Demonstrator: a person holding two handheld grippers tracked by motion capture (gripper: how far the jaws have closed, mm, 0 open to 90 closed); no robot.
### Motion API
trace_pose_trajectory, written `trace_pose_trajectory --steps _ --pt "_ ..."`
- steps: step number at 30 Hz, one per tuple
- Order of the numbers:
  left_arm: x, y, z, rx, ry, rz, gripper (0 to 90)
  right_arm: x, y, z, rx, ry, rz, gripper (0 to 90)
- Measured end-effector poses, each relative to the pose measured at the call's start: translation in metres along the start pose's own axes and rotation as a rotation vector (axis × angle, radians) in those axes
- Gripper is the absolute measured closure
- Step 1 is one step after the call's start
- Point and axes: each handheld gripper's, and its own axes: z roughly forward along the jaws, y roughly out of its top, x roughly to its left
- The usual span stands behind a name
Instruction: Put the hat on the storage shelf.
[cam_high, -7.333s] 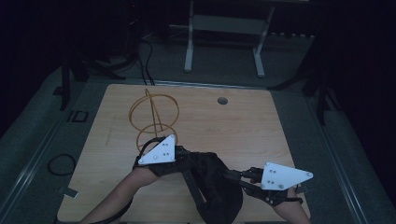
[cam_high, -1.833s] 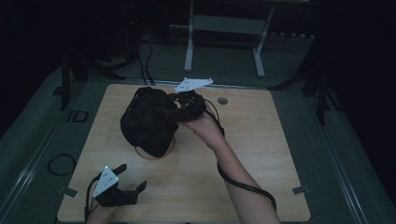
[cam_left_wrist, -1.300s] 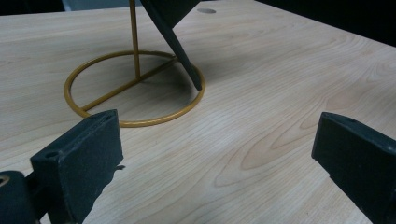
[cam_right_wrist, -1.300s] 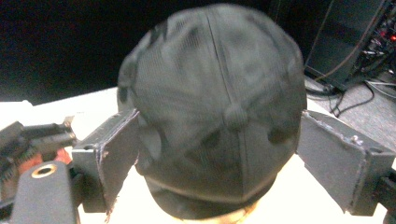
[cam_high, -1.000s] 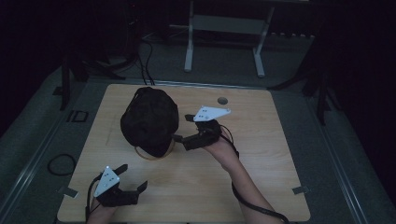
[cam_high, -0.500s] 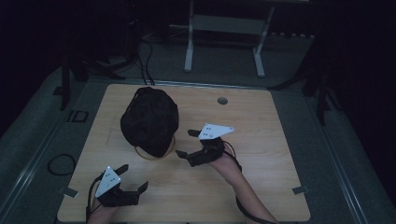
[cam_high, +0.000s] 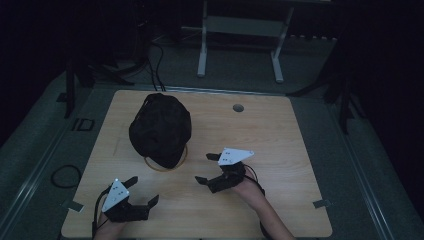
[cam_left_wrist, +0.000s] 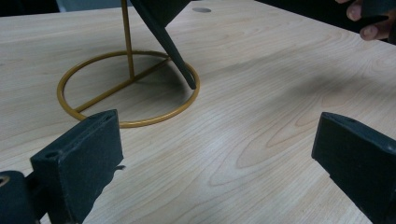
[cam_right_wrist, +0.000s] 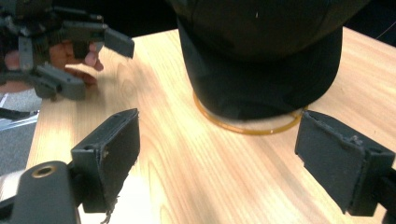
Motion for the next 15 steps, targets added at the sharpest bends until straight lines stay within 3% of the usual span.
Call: trace_pose_trajectory --steps 10,15 --pt "0.0 0.0 0.0 0.001 0.0 0.001 2.2 -0.003 -0.025 -0.009 0.022 -0.008 0.021 13.9" --pt "0.0 0.001 0.0 -0.001 0.004 0.002 2.2 -0.006 -0.041 -0.02 0.027 -0.036 0.041 14.0"
